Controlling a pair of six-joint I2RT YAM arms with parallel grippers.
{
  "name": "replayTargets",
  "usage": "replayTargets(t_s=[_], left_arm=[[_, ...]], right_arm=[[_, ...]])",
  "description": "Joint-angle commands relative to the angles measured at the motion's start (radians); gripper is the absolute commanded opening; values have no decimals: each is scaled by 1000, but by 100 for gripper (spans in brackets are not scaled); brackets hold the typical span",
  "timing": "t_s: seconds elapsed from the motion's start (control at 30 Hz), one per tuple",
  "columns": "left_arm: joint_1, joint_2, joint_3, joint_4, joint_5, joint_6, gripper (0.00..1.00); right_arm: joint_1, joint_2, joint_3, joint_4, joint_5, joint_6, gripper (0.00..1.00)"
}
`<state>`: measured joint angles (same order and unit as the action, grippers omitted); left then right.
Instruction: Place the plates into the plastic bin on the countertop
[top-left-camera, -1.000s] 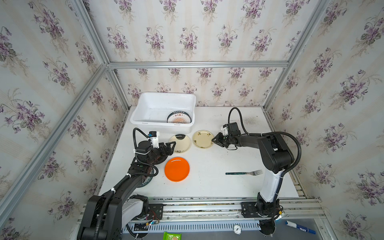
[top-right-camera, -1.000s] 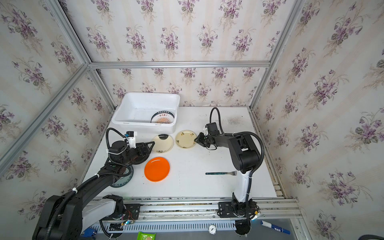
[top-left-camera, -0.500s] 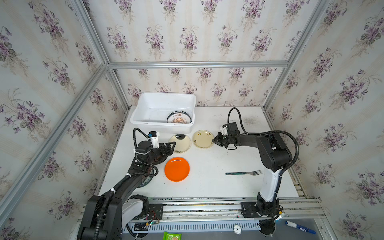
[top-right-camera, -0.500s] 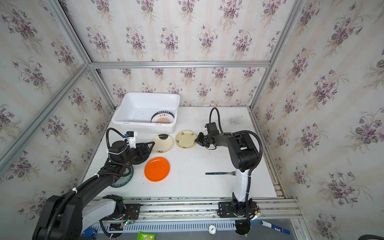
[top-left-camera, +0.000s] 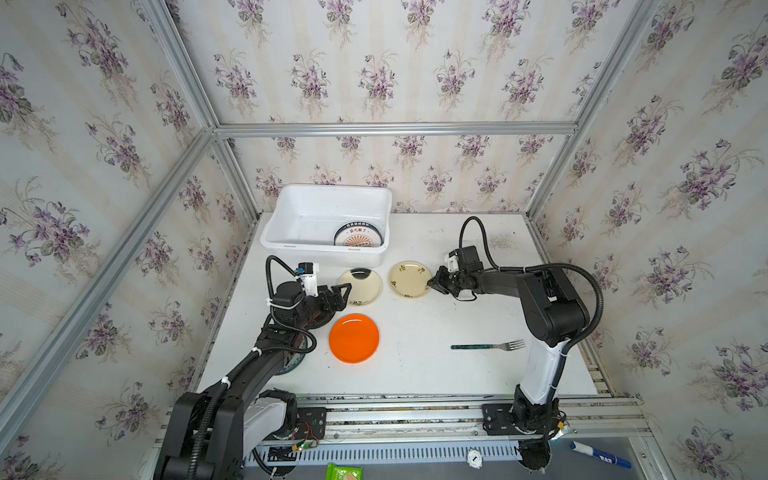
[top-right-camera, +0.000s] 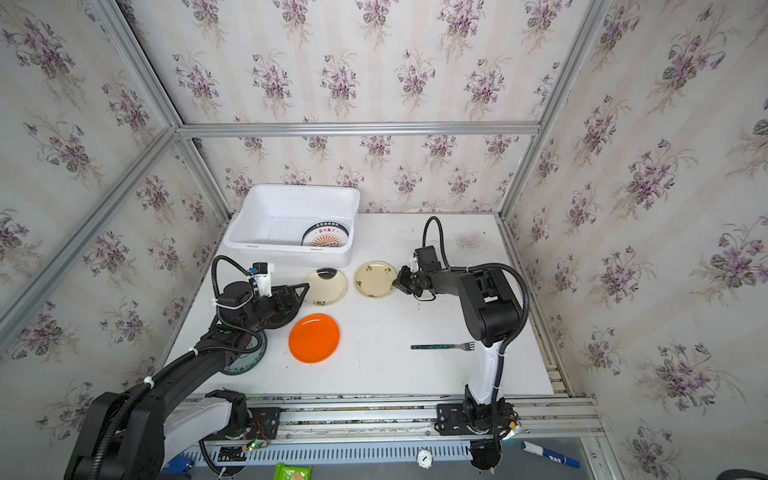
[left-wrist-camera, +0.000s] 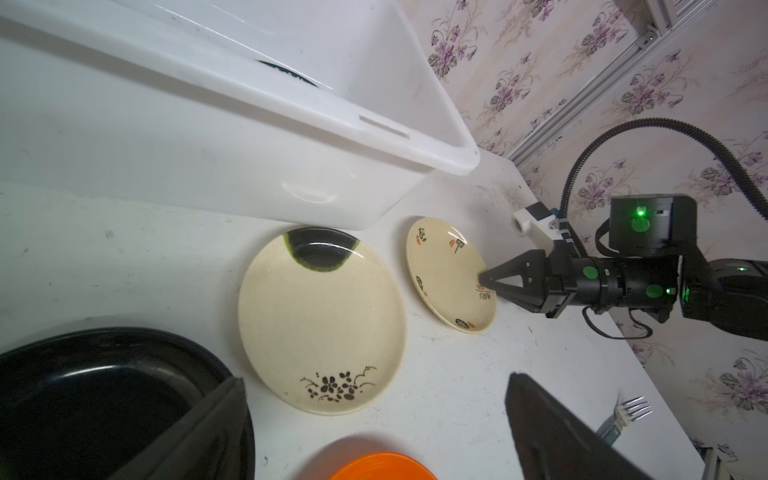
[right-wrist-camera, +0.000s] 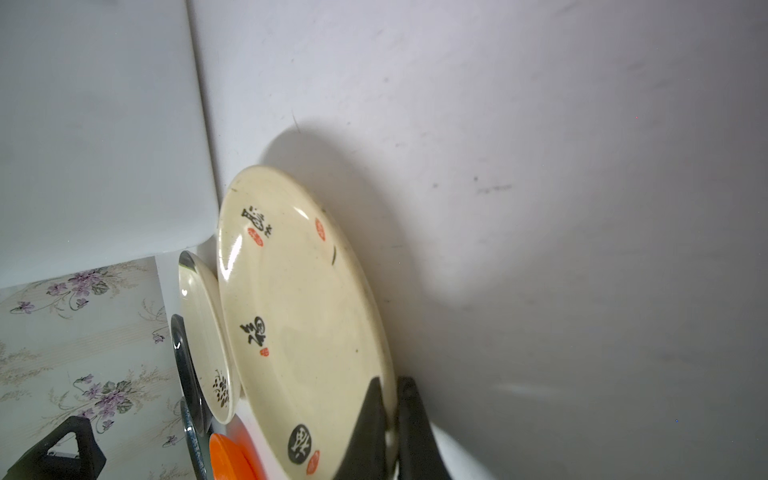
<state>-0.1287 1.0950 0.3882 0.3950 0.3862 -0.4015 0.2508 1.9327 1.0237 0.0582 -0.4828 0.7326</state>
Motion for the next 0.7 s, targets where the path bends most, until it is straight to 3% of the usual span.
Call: replayTargets(t_s=[0.0,0.67], left_arm=[[1,2,5,21,0,7,100],[1,2,4,19,-9,10,100]], right_arm=[[-1,-19,-7,-7,16,-6,0],[-1,-145,-43,-40,18,17,0]])
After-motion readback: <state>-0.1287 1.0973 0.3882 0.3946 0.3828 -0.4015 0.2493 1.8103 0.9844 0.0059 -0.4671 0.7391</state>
